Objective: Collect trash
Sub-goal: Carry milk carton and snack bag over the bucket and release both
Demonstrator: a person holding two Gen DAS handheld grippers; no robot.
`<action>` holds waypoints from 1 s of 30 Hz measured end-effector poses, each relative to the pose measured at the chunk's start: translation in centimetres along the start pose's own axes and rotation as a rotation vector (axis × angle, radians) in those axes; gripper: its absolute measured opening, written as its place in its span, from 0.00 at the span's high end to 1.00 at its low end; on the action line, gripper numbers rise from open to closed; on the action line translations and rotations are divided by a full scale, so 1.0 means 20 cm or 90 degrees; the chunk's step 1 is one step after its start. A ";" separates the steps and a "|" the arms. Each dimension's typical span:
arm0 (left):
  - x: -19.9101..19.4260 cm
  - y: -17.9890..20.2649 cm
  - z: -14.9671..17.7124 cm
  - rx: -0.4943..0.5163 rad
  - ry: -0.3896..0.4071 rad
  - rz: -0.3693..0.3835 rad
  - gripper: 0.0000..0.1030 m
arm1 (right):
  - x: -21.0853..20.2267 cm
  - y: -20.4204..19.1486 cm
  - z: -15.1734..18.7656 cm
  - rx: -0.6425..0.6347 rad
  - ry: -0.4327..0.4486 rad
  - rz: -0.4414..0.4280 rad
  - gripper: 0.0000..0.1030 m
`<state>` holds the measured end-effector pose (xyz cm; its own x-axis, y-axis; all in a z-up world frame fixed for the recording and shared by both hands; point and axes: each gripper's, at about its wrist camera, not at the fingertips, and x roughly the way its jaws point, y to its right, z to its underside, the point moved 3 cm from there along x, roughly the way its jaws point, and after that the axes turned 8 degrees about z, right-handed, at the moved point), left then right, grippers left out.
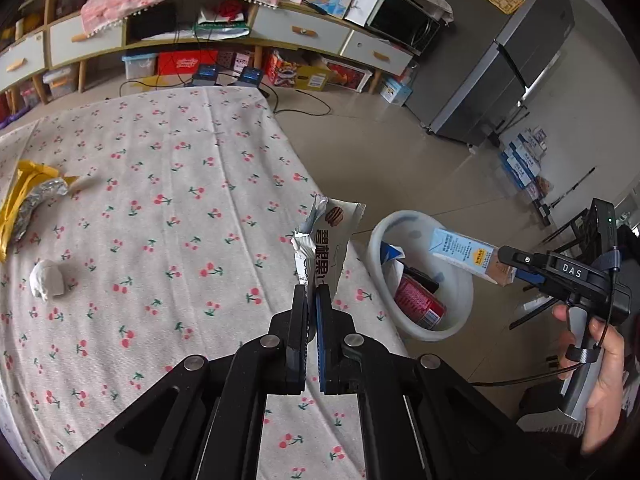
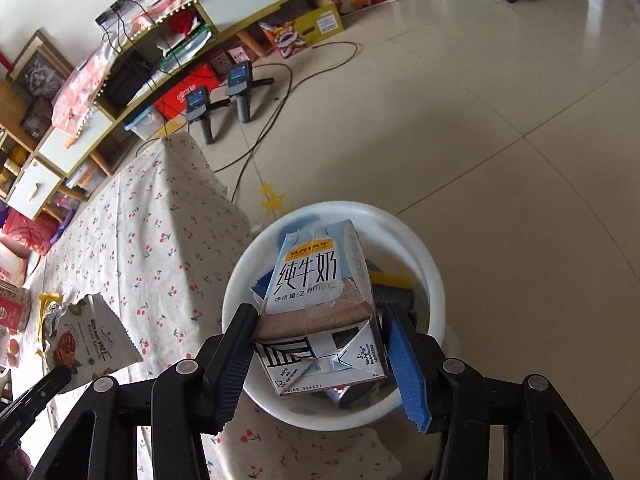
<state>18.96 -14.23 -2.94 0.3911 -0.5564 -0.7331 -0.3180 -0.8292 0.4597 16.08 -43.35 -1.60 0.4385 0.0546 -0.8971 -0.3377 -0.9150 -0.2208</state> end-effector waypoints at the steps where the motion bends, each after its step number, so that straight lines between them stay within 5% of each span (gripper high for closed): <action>1: 0.02 0.03 0.00 0.005 -0.005 0.003 0.97 | 0.02 0.02 0.00 0.003 -0.010 0.006 0.44; 4: 0.09 0.11 -0.02 0.020 -0.017 0.009 0.97 | 0.03 0.05 0.01 0.005 -0.019 0.017 0.35; 17: 0.34 0.38 -0.09 0.085 -0.044 0.007 0.97 | -0.10 0.25 0.06 0.012 0.006 0.038 0.32; 30: 0.56 0.56 -0.19 0.202 -0.016 -0.061 0.97 | -0.16 0.48 0.08 0.067 0.014 0.043 0.32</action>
<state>23.05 -29.93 -4.05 0.4126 -0.4715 -0.7794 -0.5357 -0.8176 0.2110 10.04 -51.70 -1.42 0.4300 -0.0153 -0.9027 -0.4520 -0.8692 -0.2006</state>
